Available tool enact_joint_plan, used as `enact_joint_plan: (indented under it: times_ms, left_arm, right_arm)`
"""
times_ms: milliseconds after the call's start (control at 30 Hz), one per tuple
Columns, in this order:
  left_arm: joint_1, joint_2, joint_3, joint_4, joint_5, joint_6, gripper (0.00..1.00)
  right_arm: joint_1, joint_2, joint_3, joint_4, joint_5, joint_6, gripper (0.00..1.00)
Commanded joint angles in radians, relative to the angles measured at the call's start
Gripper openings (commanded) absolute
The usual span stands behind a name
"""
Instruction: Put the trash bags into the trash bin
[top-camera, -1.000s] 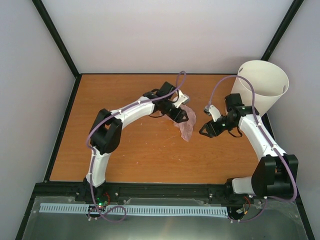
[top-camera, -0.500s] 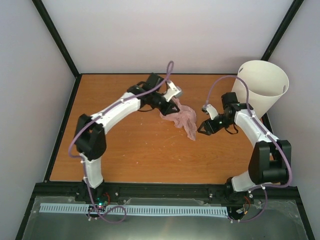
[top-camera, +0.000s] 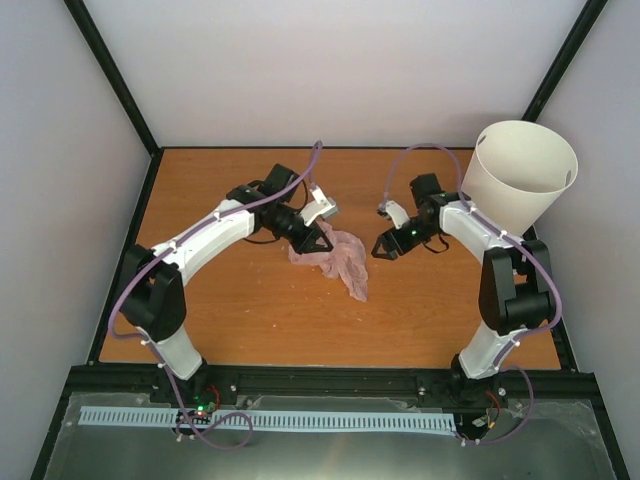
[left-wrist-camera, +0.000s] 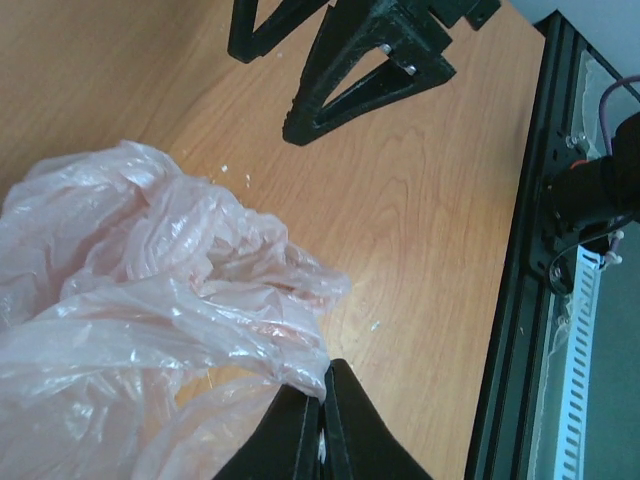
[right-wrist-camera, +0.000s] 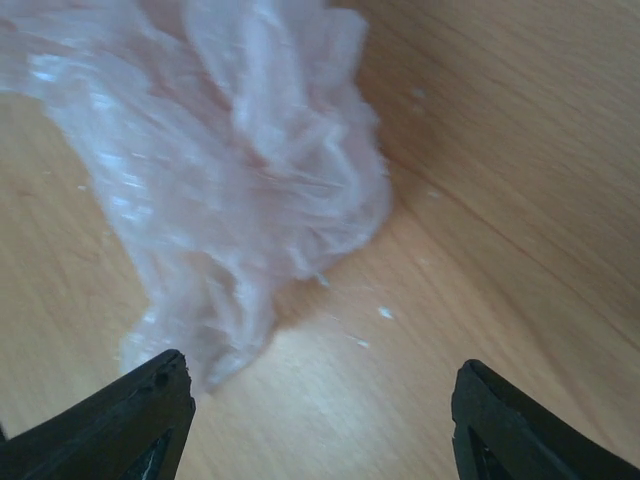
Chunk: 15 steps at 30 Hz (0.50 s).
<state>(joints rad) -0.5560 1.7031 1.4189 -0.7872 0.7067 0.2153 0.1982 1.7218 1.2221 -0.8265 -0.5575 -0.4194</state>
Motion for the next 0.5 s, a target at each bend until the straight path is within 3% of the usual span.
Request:
enact_joint_plan:
  times_ms: [0,200,467]
  left_arm:
    - [0.004,-0.061,-0.026,-0.025,-0.011,0.05,0.01]
    - [0.005,-0.08,-0.076,-0.032,-0.023,0.054,0.01]
    - [0.005,-0.051,-0.06,-0.022,-0.03,0.045,0.01]
  right_arm:
    - [0.093,-0.066,-0.003,0.027,-0.058,0.058,0.69]
    - [0.222,-0.167,-0.183,0.046,0.026,0.075,0.63]
    - [0.296,-0.143,-0.273,0.146,0.119,0.102,0.7]
